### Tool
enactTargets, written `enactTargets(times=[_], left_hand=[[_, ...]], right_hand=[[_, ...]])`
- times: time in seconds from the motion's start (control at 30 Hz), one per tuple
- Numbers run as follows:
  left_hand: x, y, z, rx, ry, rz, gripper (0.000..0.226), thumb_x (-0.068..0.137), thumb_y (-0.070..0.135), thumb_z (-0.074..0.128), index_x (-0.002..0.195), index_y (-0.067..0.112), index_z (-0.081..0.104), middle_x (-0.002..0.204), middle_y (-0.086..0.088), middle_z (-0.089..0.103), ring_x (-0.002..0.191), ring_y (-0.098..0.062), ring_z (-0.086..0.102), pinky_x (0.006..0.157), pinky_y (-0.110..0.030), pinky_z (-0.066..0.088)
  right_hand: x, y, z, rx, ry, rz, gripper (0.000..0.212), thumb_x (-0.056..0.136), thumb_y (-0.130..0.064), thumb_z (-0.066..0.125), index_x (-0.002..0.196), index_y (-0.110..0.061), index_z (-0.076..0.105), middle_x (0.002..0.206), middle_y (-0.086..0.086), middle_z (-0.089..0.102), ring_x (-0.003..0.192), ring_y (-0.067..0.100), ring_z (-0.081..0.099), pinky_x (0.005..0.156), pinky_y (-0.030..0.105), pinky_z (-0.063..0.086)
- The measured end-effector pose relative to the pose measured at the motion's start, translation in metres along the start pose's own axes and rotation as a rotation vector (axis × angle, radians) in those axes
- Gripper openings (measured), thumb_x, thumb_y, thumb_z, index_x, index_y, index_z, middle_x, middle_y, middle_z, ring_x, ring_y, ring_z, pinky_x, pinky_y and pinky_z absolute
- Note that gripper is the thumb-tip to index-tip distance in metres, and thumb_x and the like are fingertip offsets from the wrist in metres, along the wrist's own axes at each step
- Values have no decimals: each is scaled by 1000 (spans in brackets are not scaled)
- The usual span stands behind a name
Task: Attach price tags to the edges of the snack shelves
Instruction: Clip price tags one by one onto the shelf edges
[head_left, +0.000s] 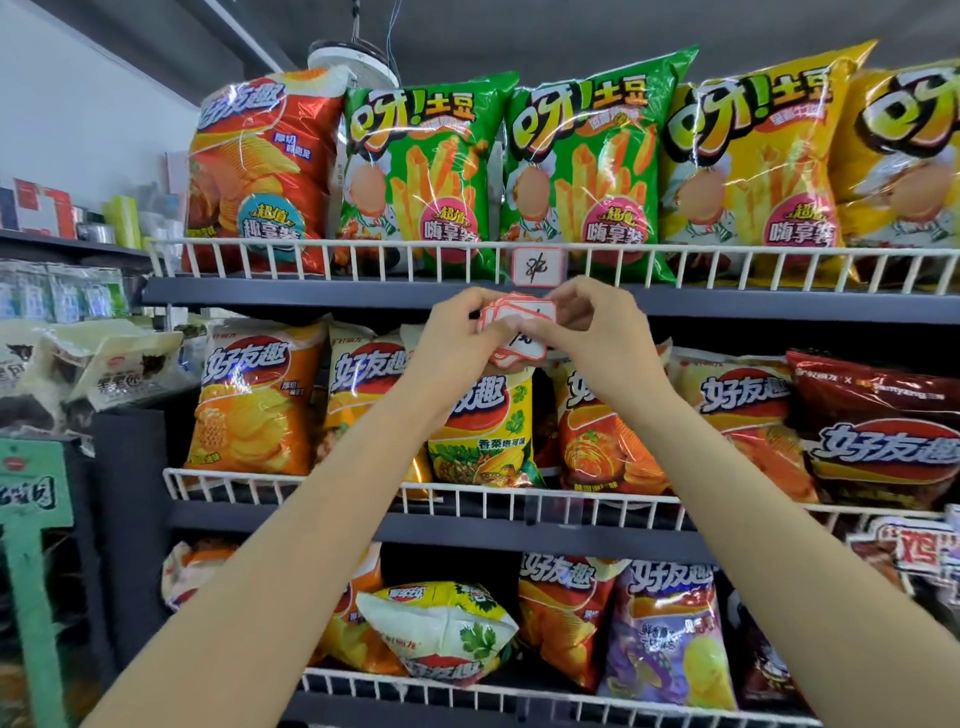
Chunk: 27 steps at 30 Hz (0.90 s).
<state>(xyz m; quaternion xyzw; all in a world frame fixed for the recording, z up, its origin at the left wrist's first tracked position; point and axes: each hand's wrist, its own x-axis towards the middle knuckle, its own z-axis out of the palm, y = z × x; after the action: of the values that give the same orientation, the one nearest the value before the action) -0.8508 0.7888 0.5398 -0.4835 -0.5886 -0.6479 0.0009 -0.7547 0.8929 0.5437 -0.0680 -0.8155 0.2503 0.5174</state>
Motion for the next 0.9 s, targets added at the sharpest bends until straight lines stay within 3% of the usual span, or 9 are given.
enactTargets(times=[0.2,0.3,0.4,0.5,0.6,0.67,0.73,0.8,0.9], left_hand=[[-36,-26,-1,-126,-56,-138,22,96,14,48,114,7,60,97,-8,69,78,-15,70,67,-23,58],[-51,-40,-4,-92,-52,-154,15,95,14,51,106,16,62,98,-9,69,81,-18,69,73,-30,60],[-62,-57,-6,-36,-25,-168,18,93,17,55,110,18,62,98,-2,69,83,-18,69,79,-35,58],[-73,-73,-5,-95,9,-218,23,93,13,55,115,13,60,93,1,67,73,-9,67,67,-23,58],[-79,-88,-2,-108,12,-224,16,92,8,54,104,15,62,92,-2,69,74,-8,68,61,-20,56],[-82,-96,2,-45,23,-202,15,92,9,55,102,18,62,100,-8,69,85,-17,68,67,-26,58],[-83,-101,4,91,37,-137,15,92,11,56,104,15,64,101,-8,70,86,-14,68,73,-30,58],[-84,-105,5,225,47,-84,17,92,12,55,108,8,63,97,-4,68,72,3,65,61,-12,52],[-86,-114,10,363,42,-95,21,93,16,55,110,5,59,97,0,63,75,-3,60,59,-8,42]], right_hand=[[-35,15,17,120,28,154,24,72,-27,78,87,-17,64,73,-2,61,69,8,55,70,27,46],[-53,22,26,128,-8,203,19,73,-23,78,88,-16,67,73,2,66,68,12,60,70,29,49],[-70,28,34,136,-45,219,12,76,-20,75,86,-21,68,74,1,68,72,16,65,73,34,55],[-80,34,39,145,-73,230,13,78,-14,73,88,-22,68,78,-1,69,72,10,65,71,24,54],[-86,44,42,136,-99,257,17,80,-10,71,96,-13,71,81,3,70,69,5,65,64,15,54],[-91,52,45,97,-113,268,16,81,-10,70,97,-12,71,77,0,70,62,-2,62,60,12,50],[-95,59,47,20,-116,254,12,81,-12,70,93,-12,72,70,-9,65,56,-9,57,58,6,45],[-100,67,46,-59,-103,242,9,83,-13,68,91,-12,72,68,-11,63,57,-7,56,61,9,44],[-105,79,42,-155,-59,250,7,86,-15,65,89,-12,70,72,-7,63,63,2,56,64,16,44]])
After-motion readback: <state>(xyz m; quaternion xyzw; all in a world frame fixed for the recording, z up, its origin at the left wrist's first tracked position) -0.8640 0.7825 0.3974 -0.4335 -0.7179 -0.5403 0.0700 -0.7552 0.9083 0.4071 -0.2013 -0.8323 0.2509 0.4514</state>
